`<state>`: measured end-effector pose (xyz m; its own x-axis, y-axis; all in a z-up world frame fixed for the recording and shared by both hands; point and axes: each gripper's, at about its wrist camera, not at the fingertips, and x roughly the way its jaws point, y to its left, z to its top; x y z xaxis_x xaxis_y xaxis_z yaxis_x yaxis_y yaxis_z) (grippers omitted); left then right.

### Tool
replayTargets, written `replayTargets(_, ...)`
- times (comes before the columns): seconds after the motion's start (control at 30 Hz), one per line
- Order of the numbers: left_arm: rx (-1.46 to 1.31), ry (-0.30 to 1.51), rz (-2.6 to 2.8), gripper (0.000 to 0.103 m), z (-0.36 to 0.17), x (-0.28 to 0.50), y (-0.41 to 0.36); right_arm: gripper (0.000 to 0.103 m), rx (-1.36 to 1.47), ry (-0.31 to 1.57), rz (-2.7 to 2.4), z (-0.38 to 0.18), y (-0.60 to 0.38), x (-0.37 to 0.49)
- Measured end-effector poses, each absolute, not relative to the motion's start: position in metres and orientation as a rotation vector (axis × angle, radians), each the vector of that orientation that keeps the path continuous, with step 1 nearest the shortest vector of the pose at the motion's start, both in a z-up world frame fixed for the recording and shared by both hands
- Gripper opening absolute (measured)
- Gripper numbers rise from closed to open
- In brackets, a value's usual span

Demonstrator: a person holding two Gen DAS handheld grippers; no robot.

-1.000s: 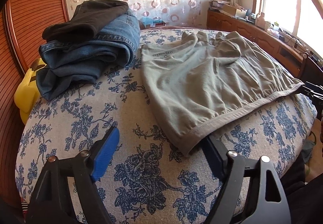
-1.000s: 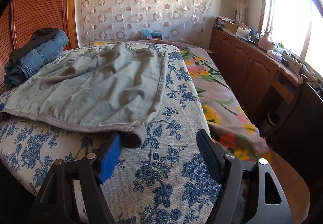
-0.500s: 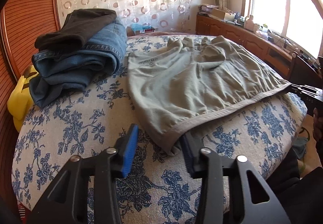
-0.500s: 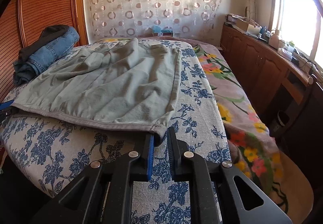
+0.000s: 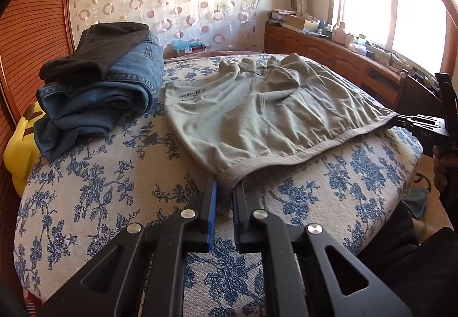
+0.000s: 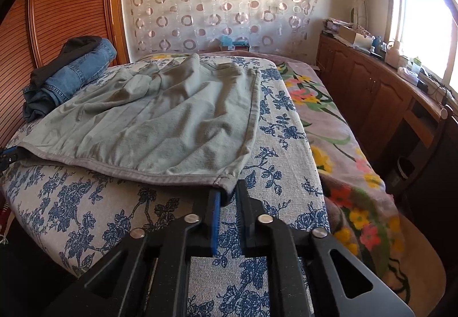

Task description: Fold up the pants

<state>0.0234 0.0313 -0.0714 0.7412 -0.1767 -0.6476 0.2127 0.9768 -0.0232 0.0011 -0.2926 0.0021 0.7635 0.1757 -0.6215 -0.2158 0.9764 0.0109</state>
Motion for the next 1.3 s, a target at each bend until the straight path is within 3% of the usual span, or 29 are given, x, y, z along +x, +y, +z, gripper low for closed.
replayTargets(0.27, 0.026, 0.693, -0.230, 0.008, -0.064, 0.013, 0.036, 0.002, -0.070, 0.657, 0.230, 0.014, -0.299, -0.014)
replayTargets(1.13, 0.024, 0.723, -0.277, 0.008, -0.058, -0.024, 0.032, 0.002, -0.060, 0.722, 0.279, 0.024, -0.318, -0.057)
replayTargets(1.3, 0.032, 0.727, -0.268, 0.015, -0.054, -0.025, 0.031, 0.002, -0.058, 0.706, 0.281, 0.031, -0.318, -0.055)
